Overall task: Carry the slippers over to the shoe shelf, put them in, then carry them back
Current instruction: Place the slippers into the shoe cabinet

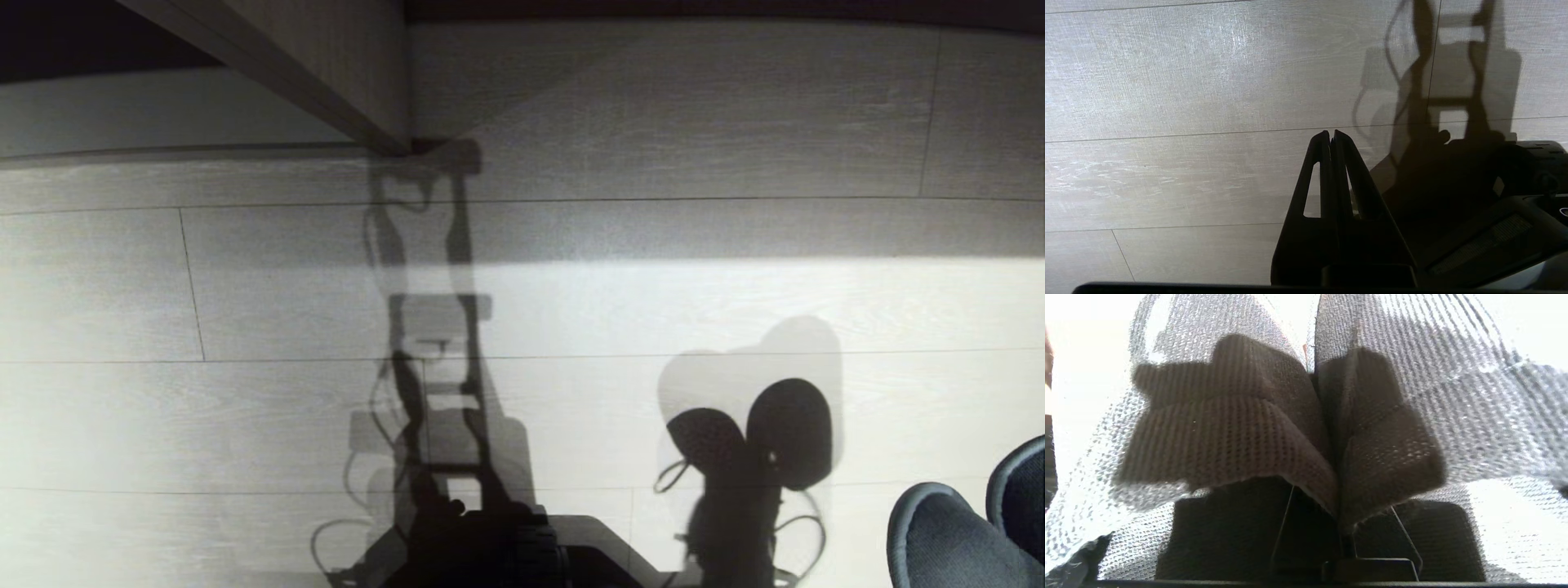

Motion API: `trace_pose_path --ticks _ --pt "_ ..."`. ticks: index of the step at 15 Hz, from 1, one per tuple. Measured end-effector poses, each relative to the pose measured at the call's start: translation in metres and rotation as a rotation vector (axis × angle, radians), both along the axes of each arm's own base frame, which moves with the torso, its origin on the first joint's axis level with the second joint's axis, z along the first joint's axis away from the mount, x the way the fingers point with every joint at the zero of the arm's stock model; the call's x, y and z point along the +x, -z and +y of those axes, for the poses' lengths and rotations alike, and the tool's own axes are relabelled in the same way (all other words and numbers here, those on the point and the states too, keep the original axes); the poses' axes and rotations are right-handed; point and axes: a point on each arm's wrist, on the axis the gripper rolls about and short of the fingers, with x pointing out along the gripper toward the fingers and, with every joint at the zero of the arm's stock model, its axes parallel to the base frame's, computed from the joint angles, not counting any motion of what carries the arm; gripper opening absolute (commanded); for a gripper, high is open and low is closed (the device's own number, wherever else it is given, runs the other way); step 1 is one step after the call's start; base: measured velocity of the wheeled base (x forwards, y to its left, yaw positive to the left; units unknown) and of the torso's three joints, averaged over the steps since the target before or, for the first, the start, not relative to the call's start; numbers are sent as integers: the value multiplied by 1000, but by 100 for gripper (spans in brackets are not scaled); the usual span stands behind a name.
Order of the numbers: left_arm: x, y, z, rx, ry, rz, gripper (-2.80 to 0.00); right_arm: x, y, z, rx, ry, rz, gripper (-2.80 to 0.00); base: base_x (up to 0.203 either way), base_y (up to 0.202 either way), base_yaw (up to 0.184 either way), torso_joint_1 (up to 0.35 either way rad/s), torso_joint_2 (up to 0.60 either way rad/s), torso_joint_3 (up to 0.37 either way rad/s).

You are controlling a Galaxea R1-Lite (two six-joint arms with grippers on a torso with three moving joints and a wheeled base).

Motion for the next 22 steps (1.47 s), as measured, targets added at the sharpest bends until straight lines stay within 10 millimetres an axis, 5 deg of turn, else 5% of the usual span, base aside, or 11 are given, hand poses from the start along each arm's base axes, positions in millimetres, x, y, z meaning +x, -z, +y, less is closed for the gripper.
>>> trace_pose_path --ticks 22 --pt "0 0 0 -47 -17 -2 -280 -3 5 0 70 0 4 -280 0 0 0 0 0 0"
